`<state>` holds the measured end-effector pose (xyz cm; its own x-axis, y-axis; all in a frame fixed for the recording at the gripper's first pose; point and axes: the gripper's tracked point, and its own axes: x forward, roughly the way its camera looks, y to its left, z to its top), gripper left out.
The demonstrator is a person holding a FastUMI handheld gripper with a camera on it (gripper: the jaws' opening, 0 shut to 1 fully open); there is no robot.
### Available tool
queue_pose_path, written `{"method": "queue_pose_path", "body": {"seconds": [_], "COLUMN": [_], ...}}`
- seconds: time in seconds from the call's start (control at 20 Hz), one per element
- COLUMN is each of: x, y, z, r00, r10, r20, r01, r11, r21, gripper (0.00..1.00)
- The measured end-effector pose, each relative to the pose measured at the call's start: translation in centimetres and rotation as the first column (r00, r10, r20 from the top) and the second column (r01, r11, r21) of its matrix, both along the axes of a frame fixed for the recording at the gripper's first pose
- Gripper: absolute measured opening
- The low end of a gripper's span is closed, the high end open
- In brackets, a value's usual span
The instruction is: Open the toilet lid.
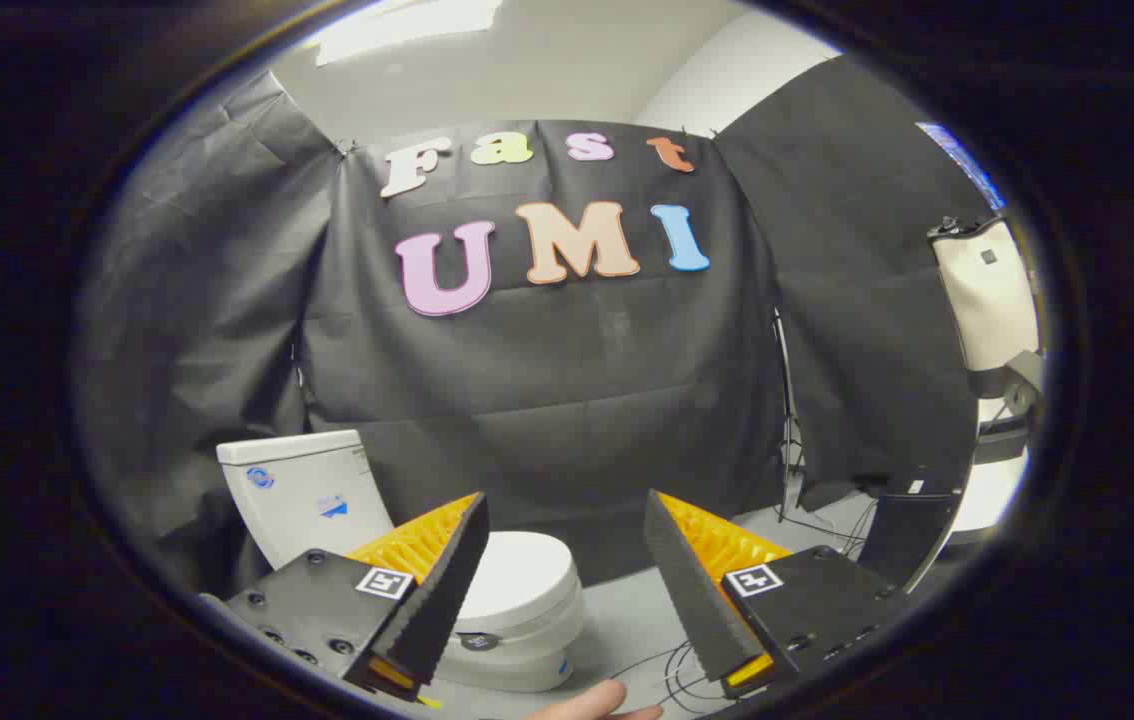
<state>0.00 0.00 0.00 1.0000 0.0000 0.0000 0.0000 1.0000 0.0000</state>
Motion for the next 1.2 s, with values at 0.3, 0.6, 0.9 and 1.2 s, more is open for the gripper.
{"method": "queue_pose_path", "body": {"seconds": [0.3,0.6,0.9,1.2], "x": [0.5,1.2,3.3,6.6], "y": [0.4,0.7,1.8,8.1], "z": [-1.0,-1.7,-5.7,-13.3], "r00": [0.999,0.997,0.978,0.917], "r10": [0.012,0.009,0.01,0.206], "r20": [-0.037,-0.07,-0.209,-0.342], "r01": [-0.013,-0.011,-0.018,-0.161], "r11": [1.0,1.0,0.999,0.975], "r21": [-0.011,-0.026,-0.034,0.156], "gripper": [0.98,0.98,0.98,0.99]}}
